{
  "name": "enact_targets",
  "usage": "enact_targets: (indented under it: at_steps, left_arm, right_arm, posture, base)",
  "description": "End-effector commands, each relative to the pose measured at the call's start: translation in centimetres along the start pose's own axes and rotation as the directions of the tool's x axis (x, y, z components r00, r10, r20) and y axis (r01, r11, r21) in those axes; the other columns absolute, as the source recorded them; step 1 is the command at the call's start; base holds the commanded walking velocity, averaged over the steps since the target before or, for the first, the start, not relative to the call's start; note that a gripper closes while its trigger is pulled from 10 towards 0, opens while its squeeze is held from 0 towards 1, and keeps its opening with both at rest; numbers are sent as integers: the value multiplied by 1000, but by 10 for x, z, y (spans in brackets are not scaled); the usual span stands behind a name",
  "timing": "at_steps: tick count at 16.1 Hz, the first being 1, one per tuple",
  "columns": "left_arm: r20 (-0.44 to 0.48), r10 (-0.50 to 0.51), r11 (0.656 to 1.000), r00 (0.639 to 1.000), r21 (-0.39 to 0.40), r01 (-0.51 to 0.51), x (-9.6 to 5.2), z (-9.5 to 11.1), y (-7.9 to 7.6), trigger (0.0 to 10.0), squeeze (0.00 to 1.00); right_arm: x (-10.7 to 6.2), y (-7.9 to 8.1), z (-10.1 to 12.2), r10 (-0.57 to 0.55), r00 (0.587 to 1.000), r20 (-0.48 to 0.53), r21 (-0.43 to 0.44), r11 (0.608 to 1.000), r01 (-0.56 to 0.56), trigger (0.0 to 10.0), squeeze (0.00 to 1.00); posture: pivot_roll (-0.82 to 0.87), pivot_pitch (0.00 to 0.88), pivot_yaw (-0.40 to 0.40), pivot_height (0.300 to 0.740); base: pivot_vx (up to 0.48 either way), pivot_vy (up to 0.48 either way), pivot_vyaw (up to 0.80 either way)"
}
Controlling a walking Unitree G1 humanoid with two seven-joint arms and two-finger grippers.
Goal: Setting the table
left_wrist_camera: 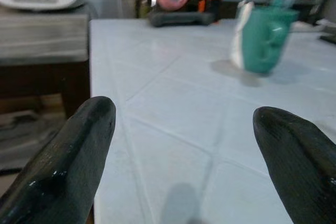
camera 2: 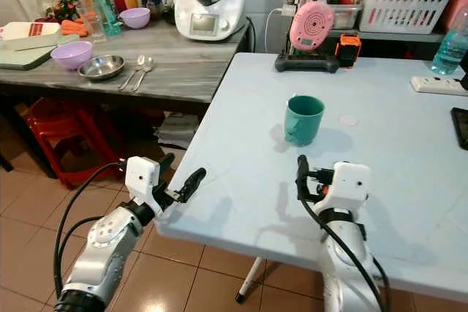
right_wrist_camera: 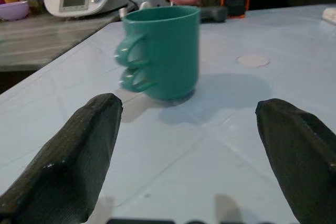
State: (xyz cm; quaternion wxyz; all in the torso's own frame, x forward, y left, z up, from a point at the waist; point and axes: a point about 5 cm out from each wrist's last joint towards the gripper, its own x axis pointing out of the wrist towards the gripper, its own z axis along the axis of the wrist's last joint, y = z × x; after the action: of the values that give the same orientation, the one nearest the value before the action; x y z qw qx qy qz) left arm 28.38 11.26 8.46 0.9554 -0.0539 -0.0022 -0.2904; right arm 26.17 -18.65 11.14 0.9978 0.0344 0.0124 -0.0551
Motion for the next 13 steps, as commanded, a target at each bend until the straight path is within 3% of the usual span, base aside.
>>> enact_targets:
  at_steps: [1,6,13]
  left_arm:
    - [0,-23,1000,1000,15,23,-4,2,1,10000,0]
    - [-35,-111,993,993,24,112,-7,-2,-11,10000,0]
    - [-40,-194,981,980,-31,193,-15,0,-18,10000,0]
  right_arm:
    - [6,8,5,24,1000,20,3,1000,-24,10000,0]
    - [30,33,6,49,998,31,-60,997,-47,10000,0]
    - [66,30,14,-63,997,43,-110,992,67,10000,0]
  posture:
    - [-88,0,57,740]
    - [-81,0,69,740]
    - [-42,0,56,740]
  base:
    - [0,0,0]
    - [0,0,0]
    - [0,0,0]
